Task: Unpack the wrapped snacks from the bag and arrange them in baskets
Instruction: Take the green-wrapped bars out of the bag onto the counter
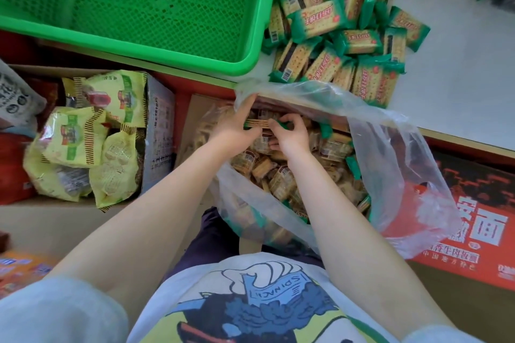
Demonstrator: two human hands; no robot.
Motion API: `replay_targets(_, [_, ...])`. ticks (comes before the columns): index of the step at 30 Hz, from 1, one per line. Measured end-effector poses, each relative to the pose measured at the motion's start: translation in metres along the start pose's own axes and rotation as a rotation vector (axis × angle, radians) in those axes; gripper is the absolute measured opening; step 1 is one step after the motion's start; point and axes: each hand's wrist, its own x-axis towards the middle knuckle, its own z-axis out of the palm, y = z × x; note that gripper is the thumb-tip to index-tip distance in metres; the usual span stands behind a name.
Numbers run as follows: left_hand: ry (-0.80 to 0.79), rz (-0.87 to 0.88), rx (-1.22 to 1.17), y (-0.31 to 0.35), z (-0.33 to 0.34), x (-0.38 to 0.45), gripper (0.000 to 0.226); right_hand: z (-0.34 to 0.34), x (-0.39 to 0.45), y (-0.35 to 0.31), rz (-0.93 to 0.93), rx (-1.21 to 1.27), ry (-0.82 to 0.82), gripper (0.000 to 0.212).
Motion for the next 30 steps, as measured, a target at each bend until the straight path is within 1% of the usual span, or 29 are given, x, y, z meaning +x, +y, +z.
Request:
replay_targets(2, [0.0, 0.016, -0.008, -0.001, 0.0, 0.0, 0.079, -0.001, -0.002, -0.001, 0.013, 0.013, 0.001, 0.006])
replay_targets(6, [-0.002, 0.03, -0.035, -0.007, 0.003, 0.003, 0.078, -0.005, -0.004, 0.002, 0.01, 0.014, -0.006, 0.017])
replay_targets(9, [0.03, 0.035, -0.051, -0.007, 0.004, -0.001, 0.076, -0.013, -0.013, 0.002, -0.017, -0.039, 0.013, 0.014])
replay_targets(11, [0.049, 0.017, -0.069, -0.006, 0.005, -0.011, 0.073, -0.025, -0.026, -0.001, -0.044, -0.069, 0.025, 0.019])
replay_targets(14, [0.039, 0.011, -0.113, -0.004, 0.005, -0.026, 0.068, -0.057, -0.057, -0.018, -0.088, -0.213, -0.04, 0.021])
replay_targets(16, [0.04, -0.009, -0.104, 0.003, 0.002, -0.036, 0.058, -0.081, -0.076, -0.036, -0.149, -0.279, -0.08, 0.023])
replay_targets(17, [0.087, -0.023, -0.08, 0.007, 0.001, -0.04, 0.051, -0.091, -0.086, -0.048, -0.188, -0.272, -0.084, 0.025])
replay_targets(20, [0.39, -0.004, 0.012, 0.02, 0.0, -0.05, 0.032, -0.11, -0.099, -0.087, -0.285, -0.107, -0.024, 0.027])
replay_targets(21, [0.456, 0.013, 0.028, 0.023, 0.0, -0.053, 0.028, -0.113, -0.099, -0.102, -0.332, -0.038, 0.009, 0.027])
replay_targets(22, [0.475, 0.031, 0.026, 0.026, 0.0, -0.056, 0.026, -0.114, -0.094, -0.114, -0.377, 0.022, 0.03, 0.026])
replay_targets(24, [0.407, 0.051, 0.001, 0.031, 0.003, -0.063, 0.023, -0.111, -0.076, -0.132, -0.416, 0.084, 0.022, 0.023])
replay_targets(27, [0.252, 0.032, 0.056, 0.031, 0.015, -0.072, 0.024, -0.101, -0.046, -0.136, -0.337, 0.031, -0.064, 0.032])
replay_targets(30, [0.216, 0.012, 0.073, 0.024, 0.03, -0.077, 0.025, -0.101, -0.042, -0.122, -0.314, -0.008, -0.076, 0.031])
